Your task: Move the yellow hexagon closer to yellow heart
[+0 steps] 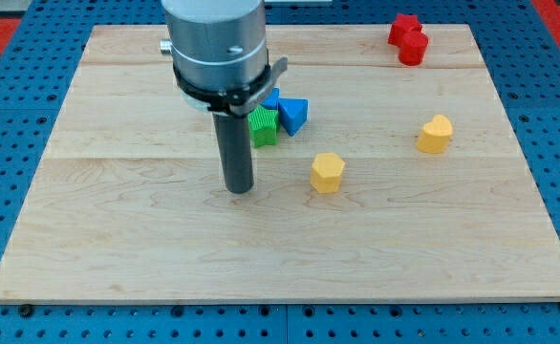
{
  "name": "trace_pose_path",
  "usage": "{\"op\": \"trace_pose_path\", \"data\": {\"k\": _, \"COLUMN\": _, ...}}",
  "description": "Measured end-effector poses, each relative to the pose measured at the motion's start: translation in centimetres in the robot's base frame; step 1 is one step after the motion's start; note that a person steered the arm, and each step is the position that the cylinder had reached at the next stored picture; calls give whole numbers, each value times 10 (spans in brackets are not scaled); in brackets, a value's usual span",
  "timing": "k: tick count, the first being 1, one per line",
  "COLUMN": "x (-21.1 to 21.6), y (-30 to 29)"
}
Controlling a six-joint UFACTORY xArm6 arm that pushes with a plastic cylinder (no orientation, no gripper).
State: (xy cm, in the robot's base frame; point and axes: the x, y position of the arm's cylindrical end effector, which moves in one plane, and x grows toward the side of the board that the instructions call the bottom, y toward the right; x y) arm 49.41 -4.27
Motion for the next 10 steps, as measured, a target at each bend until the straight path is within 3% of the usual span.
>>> {"op": "trace_pose_path", "data": {"k": 5, "x": -27, "y": 183}}
{"op": "trace_pose_path", "data": {"k": 8, "x": -28, "y": 112}}
{"op": "trace_pose_path", "data": {"k": 10, "x": -58, "y": 184}}
